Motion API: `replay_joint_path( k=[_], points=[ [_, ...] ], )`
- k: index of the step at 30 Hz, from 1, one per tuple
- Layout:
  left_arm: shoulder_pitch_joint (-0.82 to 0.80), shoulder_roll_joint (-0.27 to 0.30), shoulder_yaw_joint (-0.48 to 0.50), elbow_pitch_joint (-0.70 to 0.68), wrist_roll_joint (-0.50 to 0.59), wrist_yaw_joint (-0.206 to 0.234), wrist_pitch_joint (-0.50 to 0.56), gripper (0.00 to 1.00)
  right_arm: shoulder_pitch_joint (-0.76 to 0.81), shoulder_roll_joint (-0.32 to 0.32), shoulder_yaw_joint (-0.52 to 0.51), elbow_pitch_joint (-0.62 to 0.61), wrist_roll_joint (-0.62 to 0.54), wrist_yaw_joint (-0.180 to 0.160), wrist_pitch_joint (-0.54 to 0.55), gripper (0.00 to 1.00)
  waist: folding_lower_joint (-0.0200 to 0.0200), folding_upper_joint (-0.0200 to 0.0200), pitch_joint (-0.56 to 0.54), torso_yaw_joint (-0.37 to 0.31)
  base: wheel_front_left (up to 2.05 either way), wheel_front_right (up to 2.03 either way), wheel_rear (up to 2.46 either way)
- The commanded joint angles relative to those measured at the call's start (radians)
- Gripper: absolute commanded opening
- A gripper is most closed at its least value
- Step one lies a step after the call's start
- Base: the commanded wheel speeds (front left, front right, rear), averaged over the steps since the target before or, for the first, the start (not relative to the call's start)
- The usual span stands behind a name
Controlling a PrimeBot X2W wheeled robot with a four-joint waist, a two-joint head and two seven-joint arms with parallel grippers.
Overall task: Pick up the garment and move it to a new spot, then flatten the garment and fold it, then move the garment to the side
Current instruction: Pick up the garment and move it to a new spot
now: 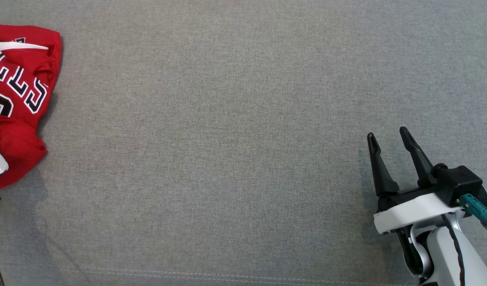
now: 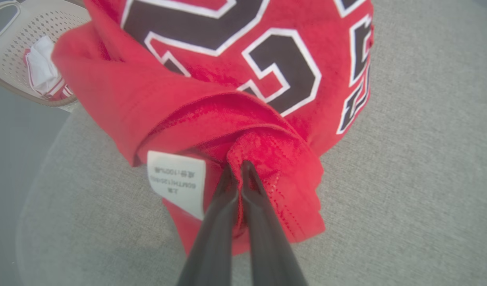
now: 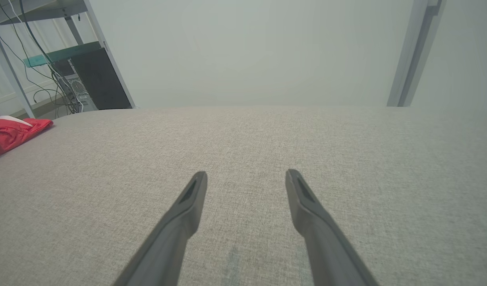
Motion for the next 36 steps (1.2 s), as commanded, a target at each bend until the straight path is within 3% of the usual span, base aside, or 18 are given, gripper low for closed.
replay_joint_path(
  k=[1,13,22,26,36],
  points=[
    [-0.008,0.074,0.020,-0.017,0.006,0.011,-0.012,0.00,-0.011,0.000,0.019,-0.031,0.010,0.007,-0.013,1.00,0.0000,0.0000,-0.003,-0.001,0.00,0.00,0.00],
    [-0.090,0.109,-0.031,-0.185,0.081,-0.013,-0.152,0.00,0.010,0.014,-0.028,-0.056,0.020,0.007,-0.013,1.00,0.0000,0.0000,-0.050,0.025,0.00,0.00,0.00],
    [-0.100,0.093,-0.078,-0.438,0.146,0.012,-0.242,0.00,0.025,0.030,-0.057,-0.075,0.025,0.007,-0.013,1.00,0.0000,0.0000,-0.101,0.008,0.00,0.00,0.00],
    [-0.066,0.049,-0.107,-0.579,0.155,0.032,-0.254,0.00,0.036,0.036,-0.075,-0.089,0.027,0.007,-0.013,1.00,0.0000,0.0000,-0.120,-0.017,0.00,0.00,0.00],
    [0.068,-0.172,-0.225,-0.855,0.131,0.088,-0.272,0.00,0.052,0.047,-0.089,-0.131,0.028,0.007,-0.013,1.00,0.0000,0.0000,-0.121,-0.151,0.00,0.00,0.00]
  ],
)
